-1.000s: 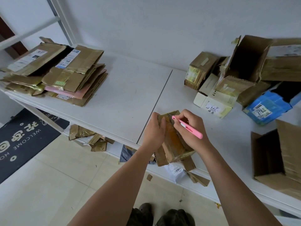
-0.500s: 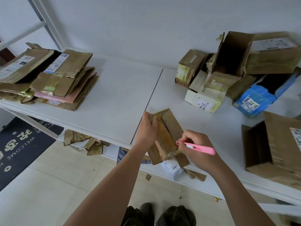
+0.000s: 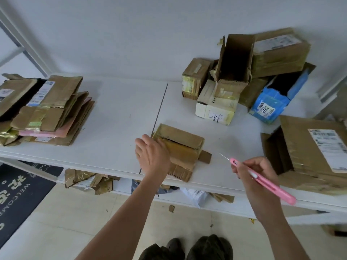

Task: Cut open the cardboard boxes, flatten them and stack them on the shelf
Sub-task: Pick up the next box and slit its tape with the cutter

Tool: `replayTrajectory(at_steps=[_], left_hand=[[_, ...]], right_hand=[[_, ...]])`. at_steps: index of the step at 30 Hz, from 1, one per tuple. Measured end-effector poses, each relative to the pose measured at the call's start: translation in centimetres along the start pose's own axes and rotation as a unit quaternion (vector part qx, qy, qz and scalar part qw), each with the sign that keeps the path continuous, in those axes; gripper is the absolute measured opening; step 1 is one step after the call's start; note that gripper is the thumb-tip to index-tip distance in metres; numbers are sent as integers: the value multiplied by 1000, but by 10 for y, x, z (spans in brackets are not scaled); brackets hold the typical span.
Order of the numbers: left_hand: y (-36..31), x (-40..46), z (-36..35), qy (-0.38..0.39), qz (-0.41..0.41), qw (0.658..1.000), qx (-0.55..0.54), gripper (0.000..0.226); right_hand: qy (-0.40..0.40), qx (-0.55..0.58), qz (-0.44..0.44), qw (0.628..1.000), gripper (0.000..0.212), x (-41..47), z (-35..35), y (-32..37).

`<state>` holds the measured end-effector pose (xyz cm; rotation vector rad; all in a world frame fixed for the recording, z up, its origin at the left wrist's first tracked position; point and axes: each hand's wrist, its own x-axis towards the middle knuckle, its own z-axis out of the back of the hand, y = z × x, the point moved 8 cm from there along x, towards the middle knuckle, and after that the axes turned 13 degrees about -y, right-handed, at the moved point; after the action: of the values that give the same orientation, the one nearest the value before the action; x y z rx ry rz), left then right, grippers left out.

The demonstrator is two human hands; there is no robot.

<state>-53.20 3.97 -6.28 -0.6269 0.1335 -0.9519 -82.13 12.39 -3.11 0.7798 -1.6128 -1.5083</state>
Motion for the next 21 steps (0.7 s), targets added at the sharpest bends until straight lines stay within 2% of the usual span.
replayTrajectory(at_steps=[1, 3, 5, 7, 9, 11, 14, 21], left_hand=[[-11, -1, 0, -5, -79, 997, 23, 32], [-34, -5, -5, 37, -213, 976, 11, 44], [-44, -11, -12, 104, -274, 956, 8, 41], [-47, -11, -14, 124, -281, 950, 47, 42], [-56, -13, -10, 89, -321, 936, 118, 42], [-67, -18, -9, 63, -366, 919, 132, 42], [-63, -25, -22, 121, -380, 914, 76, 51], [-51, -22, -41, 194, -381, 900, 90, 92]], right_hand=[[-4, -7, 3, 1000, 14, 2, 4, -1], [-10, -13, 9, 1000, 12, 3, 6, -4], [-16, -16, 7, 1000, 10, 5, 4, -8], [-19, -16, -3, 1000, 15, 7, -1, -14], [-28, 8, -25, 999, 21, 10, -6, -18], [-48, 45, -56, 996, 23, 15, -11, -22], [-63, 74, -74, 993, 21, 21, -21, -24], [-39, 36, -22, 998, 10, 23, -47, -27]])
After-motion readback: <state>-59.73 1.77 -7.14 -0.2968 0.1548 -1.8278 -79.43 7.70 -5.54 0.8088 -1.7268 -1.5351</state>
